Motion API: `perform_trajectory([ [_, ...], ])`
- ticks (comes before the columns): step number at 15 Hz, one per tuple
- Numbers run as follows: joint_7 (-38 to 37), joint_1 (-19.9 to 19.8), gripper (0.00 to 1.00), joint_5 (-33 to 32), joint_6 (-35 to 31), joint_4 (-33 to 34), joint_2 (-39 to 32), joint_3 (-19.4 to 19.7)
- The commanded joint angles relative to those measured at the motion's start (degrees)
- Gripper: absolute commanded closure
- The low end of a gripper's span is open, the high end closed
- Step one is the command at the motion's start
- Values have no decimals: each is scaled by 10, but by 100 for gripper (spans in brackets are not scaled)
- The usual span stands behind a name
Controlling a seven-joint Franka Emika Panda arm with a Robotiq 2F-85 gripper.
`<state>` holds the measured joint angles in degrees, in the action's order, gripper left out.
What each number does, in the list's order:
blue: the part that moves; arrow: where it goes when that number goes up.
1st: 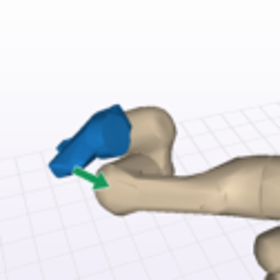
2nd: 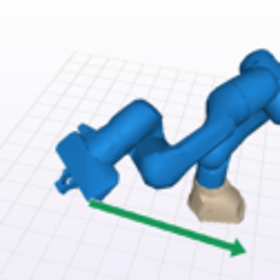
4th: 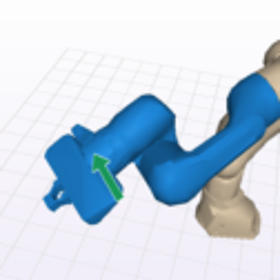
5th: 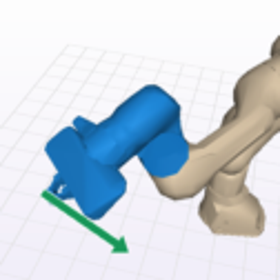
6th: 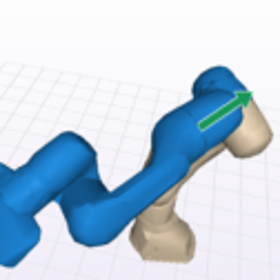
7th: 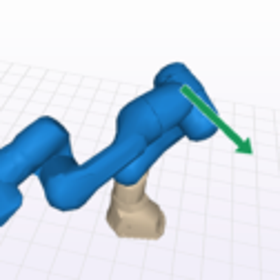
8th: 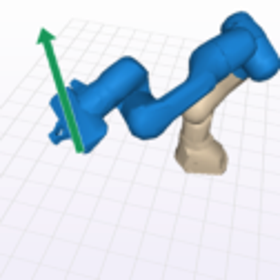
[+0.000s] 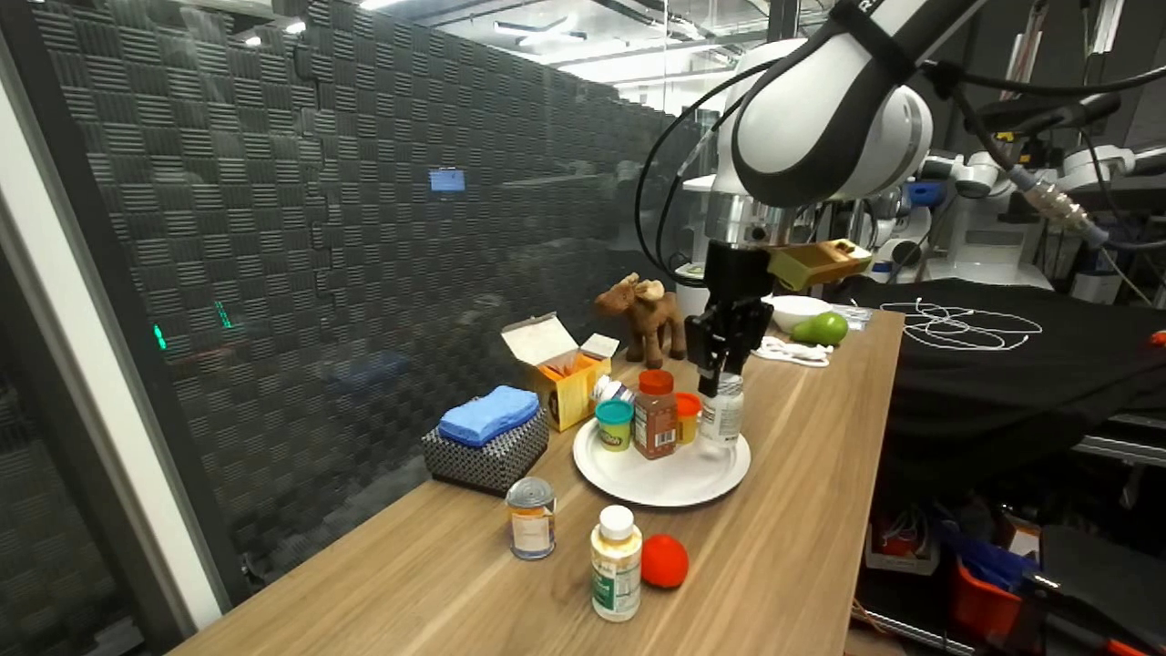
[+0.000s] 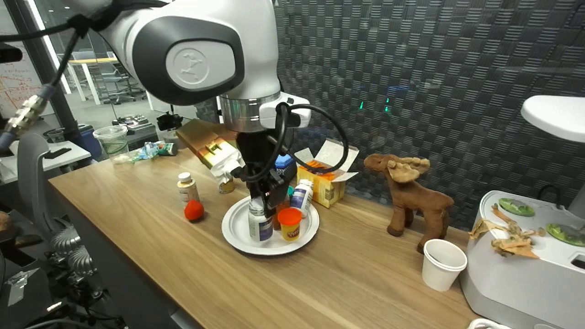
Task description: Pick up the bottles and small containers from the table and put them on the white plate.
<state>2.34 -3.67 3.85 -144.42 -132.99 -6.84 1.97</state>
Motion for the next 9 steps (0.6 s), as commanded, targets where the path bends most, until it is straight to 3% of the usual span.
perform_trajectory([
  [1,25,-2,79,20,-2,20,-22,-3],
  [9,5,5,79,5,-26,28,-40,-8],
])
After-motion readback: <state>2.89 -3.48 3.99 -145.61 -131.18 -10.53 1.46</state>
